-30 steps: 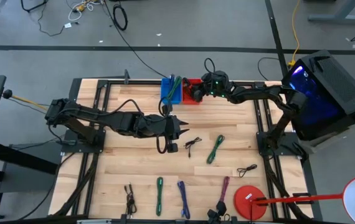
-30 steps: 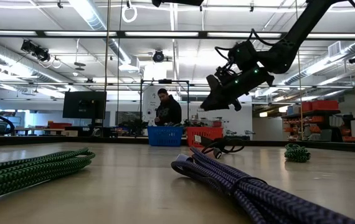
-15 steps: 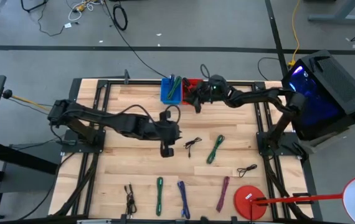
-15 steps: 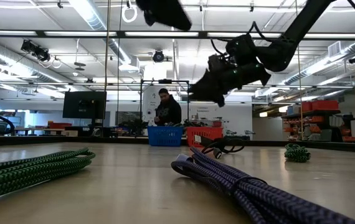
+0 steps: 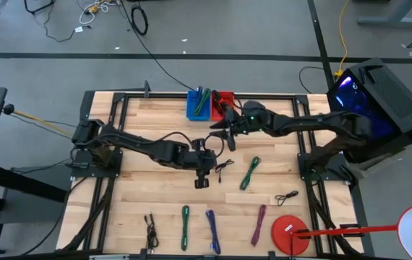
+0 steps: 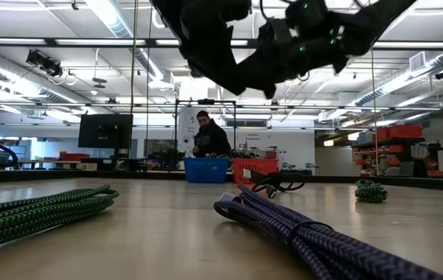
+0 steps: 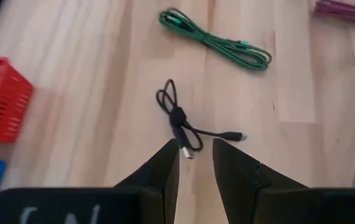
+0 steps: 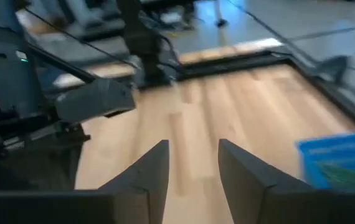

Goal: Pick & Place USB Port
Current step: Put the black charger cable into the red bin

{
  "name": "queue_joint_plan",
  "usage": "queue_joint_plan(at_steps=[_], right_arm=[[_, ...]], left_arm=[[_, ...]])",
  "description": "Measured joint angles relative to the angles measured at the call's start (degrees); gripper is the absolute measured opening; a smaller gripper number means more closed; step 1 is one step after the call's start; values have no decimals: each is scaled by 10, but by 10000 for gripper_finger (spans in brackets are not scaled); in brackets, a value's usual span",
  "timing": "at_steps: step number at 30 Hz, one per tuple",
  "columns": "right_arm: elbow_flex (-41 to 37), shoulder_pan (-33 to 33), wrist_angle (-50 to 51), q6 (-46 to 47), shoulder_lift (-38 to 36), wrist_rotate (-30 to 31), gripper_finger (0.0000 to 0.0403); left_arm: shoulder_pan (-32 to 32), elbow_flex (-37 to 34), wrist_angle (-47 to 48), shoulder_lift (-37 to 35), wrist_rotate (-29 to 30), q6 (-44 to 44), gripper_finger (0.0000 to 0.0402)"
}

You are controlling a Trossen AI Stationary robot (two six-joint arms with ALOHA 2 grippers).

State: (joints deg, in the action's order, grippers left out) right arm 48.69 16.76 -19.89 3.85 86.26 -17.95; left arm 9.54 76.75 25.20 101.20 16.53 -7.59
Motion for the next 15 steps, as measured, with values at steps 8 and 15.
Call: queue_joint_plan(at_steps=[8,15], right_arm=[[0,-89,176,-29,-100,106,139],[0,-177,303,-9,-131,250,139]], left_arm=[[0,1,-51,38,-1,-3,103],[-10,0,-60,74,-2,-10,103]])
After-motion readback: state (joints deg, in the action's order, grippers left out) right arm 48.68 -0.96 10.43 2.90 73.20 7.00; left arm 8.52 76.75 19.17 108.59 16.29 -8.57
